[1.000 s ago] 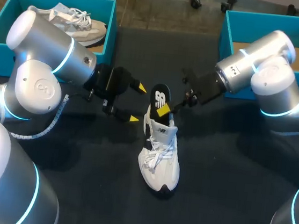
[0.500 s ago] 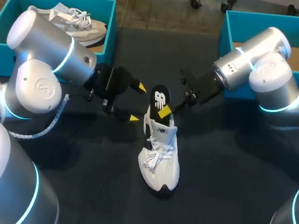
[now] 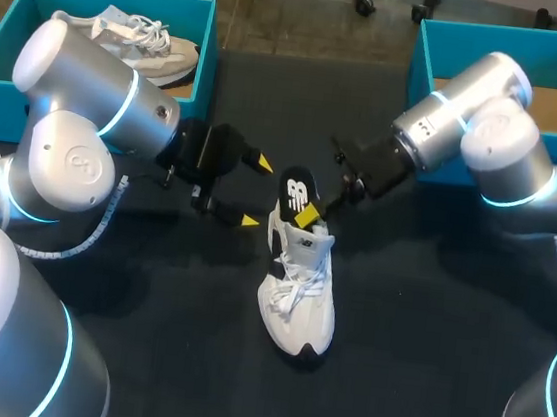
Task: Take the shoe out of the shoebox, open the shoe tongue, remove and reinsert the insole, then place the shoe into the shoebox
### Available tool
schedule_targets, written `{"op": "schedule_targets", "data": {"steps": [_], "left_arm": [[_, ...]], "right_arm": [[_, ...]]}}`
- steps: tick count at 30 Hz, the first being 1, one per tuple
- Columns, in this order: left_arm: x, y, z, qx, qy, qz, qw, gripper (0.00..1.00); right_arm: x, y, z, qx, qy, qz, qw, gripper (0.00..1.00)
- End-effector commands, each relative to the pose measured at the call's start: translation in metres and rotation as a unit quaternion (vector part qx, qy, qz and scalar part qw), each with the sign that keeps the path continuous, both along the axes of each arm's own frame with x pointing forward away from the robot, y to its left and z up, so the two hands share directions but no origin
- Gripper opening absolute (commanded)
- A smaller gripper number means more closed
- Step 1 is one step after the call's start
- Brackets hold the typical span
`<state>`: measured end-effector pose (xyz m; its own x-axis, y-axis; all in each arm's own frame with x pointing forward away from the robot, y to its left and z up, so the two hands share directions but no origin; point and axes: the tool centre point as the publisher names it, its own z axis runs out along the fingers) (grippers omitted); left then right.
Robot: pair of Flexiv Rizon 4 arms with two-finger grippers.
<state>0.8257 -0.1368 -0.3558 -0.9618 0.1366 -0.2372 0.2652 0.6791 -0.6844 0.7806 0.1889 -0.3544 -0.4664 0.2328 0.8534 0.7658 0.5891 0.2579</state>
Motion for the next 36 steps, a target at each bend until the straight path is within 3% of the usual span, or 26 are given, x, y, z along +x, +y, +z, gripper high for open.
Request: {"op": "schedule_targets", "data": {"steps": [1, 10, 17, 19, 22, 36], "left_arm": [[0.002, 0.001, -0.001, 0.0, -0.001, -0.002, 1.0, 1.0], [0.006, 0.002, 0.0, -0.001, -0.005, 0.0, 1.0, 1.0], [0.003, 0.003, -0.001, -0.001, -0.001, 0.0, 1.0, 1.0], [0.003, 0.003, -0.001, 0.0, -0.001, 0.001, 1.0, 1.0], [0.002, 0.004, 0.0, 0.001, -0.001, 0.002, 1.0, 1.0], [0.002, 0.005, 0.0, 0.0, -0.001, 0.005, 1.0, 1.0]], "right_arm": [[-0.002, -0.001, 0.006, -0.009, -0.019, -0.009, 1.0, 0.33], [0.01, 0.004, 0.017, -0.018, -0.044, -0.001, 0.999, 0.39], [0.022, 0.005, 0.019, -0.02, -0.056, 0.005, 0.998, 0.35], [0.025, 0.006, 0.019, -0.02, -0.059, 0.009, 0.998, 0.31], [0.028, 0.006, 0.016, -0.023, -0.058, 0.012, 0.998, 0.0], [-0.007, 0.002, 0.004, -0.03, -0.022, -0.006, 0.999, 0.0]]}}
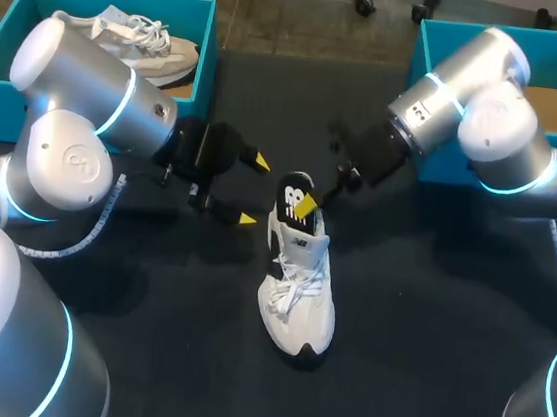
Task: Take the shoe out of the shoebox, open the shoe tongue, remove and reinsert the insole, then place the shoe into the shoebox
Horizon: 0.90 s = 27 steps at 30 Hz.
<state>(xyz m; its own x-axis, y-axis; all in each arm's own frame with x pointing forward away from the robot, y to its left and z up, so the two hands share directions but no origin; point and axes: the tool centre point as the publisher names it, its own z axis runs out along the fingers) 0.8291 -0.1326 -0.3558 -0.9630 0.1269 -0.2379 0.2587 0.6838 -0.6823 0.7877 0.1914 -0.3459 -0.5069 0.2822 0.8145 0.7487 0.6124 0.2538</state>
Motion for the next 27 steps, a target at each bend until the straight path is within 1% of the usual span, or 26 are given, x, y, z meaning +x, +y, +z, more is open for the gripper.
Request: {"op": "schedule_targets", "data": {"steps": [1, 4, 5, 6, 7, 8, 10, 12, 19, 21, 23, 25, 26, 27], "left_arm": [[-0.001, 0.0, 0.0, -0.001, 0.0, 0.0, 1.0, 1.0], [-0.001, 0.0, -0.001, 0.0, 0.0, -0.002, 1.0, 1.0], [-0.001, 0.0, -0.001, 0.001, 0.0, -0.003, 1.0, 1.0], [0.0, 0.0, -0.002, 0.001, 0.0, -0.004, 1.0, 1.0], [0.0, 0.0, -0.002, 0.001, 0.0, -0.004, 1.0, 1.0], [0.001, 0.001, -0.002, 0.001, -0.001, -0.004, 1.0, 1.0], [0.003, 0.001, -0.001, 0.001, -0.003, -0.004, 1.0, 1.0], [0.004, 0.001, 0.001, 0.0, -0.004, -0.004, 1.0, 1.0], [0.003, 0.003, 0.001, 0.001, -0.004, -0.002, 1.0, 1.0], [0.002, 0.003, 0.001, 0.001, -0.004, -0.002, 1.0, 1.0], [0.002, 0.003, 0.001, 0.001, -0.004, -0.003, 1.0, 1.0], [0.002, 0.003, 0.001, 0.001, -0.004, -0.002, 1.0, 1.0], [0.002, 0.003, 0.001, 0.001, -0.004, -0.002, 1.0, 1.0], [0.002, 0.003, 0.001, 0.001, -0.004, -0.001, 1.0, 1.0]], "right_arm": [[-0.015, -0.001, -0.005, 0.003, 0.001, -0.014, 1.0, 0.0], [-0.015, 0.0, -0.005, 0.0, 0.0, -0.015, 1.0, 0.0], [-0.014, 0.0, -0.005, -0.002, -0.001, -0.013, 1.0, 0.02], [-0.012, 0.001, -0.004, -0.005, -0.003, -0.011, 1.0, 0.14], [-0.011, 0.001, -0.002, -0.007, -0.006, -0.01, 1.0, 0.22], [-0.009, 0.001, -0.001, -0.008, -0.011, -0.008, 1.0, 0.32], [-0.006, 0.001, 0.003, -0.012, -0.018, -0.005, 1.0, 0.41], [-0.003, 0.002, 0.006, -0.014, -0.024, -0.003, 1.0, 0.43], [0.011, 0.003, 0.012, -0.017, -0.042, 0.007, 0.999, 0.42], [0.016, 0.004, 0.012, -0.015, -0.047, 0.012, 0.999, 0.38], [0.02, 0.005, 0.008, -0.012, -0.045, 0.016, 0.999, 0.31], [0.021, 0.005, 0.004, -0.013, -0.042, 0.02, 0.999, 0.13], [0.021, 0.005, 0.003, -0.011, -0.039, 0.021, 0.999, 0.0], [0.02, 0.005, 0.001, -0.012, -0.036, 0.022, 0.999, 0.0]]}}
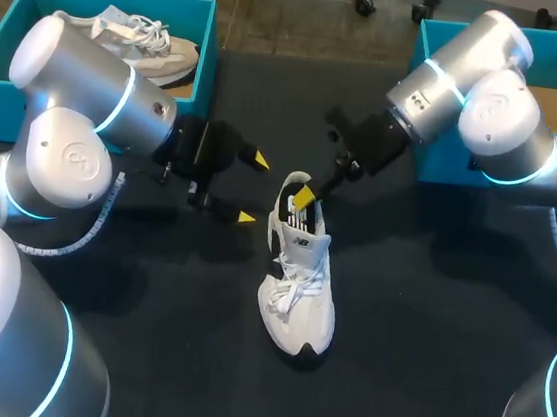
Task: Take the shoe out of the shoebox, open the shoe tongue, remove and reinsert the insole, then place the shoe into the shoebox
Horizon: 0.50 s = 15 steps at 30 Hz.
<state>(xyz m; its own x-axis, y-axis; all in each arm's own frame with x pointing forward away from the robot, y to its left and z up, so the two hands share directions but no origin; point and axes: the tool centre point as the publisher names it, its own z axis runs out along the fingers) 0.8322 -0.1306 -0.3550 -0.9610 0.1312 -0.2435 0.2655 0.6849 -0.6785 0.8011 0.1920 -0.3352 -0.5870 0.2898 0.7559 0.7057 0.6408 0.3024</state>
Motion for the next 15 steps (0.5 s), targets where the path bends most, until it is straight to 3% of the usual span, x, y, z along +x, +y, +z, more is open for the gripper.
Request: {"op": "schedule_targets", "data": {"steps": [1, 10, 11, 12, 13, 14, 15], "left_arm": [[-0.001, 0.001, 0.001, -0.001, -0.001, 0.001, 1.0, 1.0], [-0.002, 0.002, 0.002, -0.001, 0.0, 0.004, 1.0, 1.0], [-0.002, 0.002, 0.002, -0.001, 0.0, 0.003, 1.0, 1.0], [-0.003, 0.002, 0.003, -0.001, 0.0, 0.002, 1.0, 1.0], [-0.003, 0.002, 0.003, -0.001, 0.0, 0.002, 1.0, 1.0], [-0.003, 0.002, 0.004, -0.001, 0.0, 0.0, 1.0, 1.0], [-0.002, 0.003, 0.005, -0.001, 0.0, -0.001, 1.0, 1.0]], "right_arm": [[0.006, 0.005, -0.011, 0.002, 0.012, 0.008, 1.0, 0.0], [-0.008, 0.004, -0.016, 0.004, 0.024, -0.004, 1.0, 0.0], [-0.008, 0.004, -0.014, 0.004, 0.021, -0.005, 1.0, 0.14], [-0.007, 0.004, -0.011, 0.002, 0.014, -0.007, 1.0, 0.39], [-0.007, 0.005, -0.01, 0.002, 0.012, -0.008, 1.0, 0.45], [-0.007, 0.005, -0.005, -0.001, 0.007, -0.008, 1.0, 0.84], [-0.007, 0.006, -0.002, -0.002, 0.005, -0.008, 1.0, 1.0]]}}
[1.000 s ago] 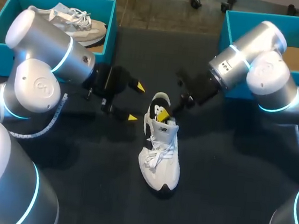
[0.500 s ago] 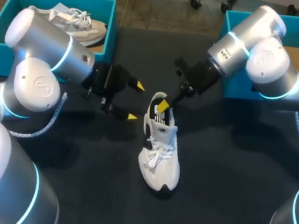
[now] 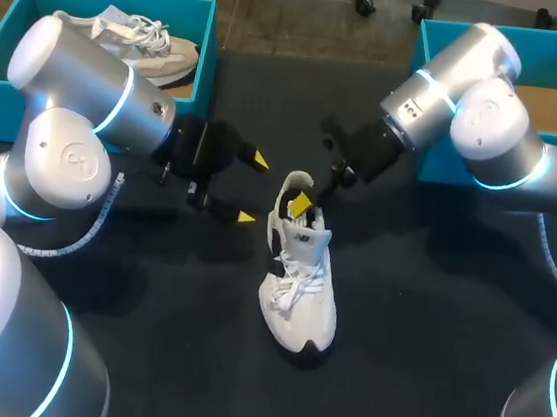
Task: Take the shoe out of the shoebox, open the shoe tongue, remove and reinsert the insole, then place the shoe into the shoebox
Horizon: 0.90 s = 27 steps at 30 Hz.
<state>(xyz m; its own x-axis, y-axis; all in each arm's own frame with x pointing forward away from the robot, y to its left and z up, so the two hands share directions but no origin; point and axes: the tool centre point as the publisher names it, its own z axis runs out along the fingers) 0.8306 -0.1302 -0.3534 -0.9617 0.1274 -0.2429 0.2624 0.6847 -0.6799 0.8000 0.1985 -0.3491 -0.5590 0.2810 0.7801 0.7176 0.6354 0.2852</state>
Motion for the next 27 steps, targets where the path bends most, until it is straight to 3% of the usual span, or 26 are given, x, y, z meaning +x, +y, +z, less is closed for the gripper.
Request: {"op": "schedule_targets", "data": {"steps": [1, 13, 20, 27], "left_arm": [[0.0, 0.003, 0.005, 0.0, -0.001, -0.003, 1.0, 1.0], [0.005, 0.005, 0.013, -0.007, -0.008, -0.004, 1.0, 1.0], [0.005, 0.006, 0.021, -0.009, -0.01, -0.006, 1.0, 1.0], [0.006, 0.01, 0.033, -0.018, -0.013, 0.002, 1.0, 1.0]], "right_arm": [[-0.006, 0.0, 0.014, -0.01, -0.015, -0.007, 1.0, 1.0], [-0.002, 0.004, 0.045, -0.018, -0.057, -0.011, 0.998, 1.0], [0.001, -0.008, 0.056, 0.04, -0.117, -0.074, 0.99, 1.0], [0.001, -0.017, 0.062, 0.046, -0.142, -0.11, 0.983, 1.0]]}}
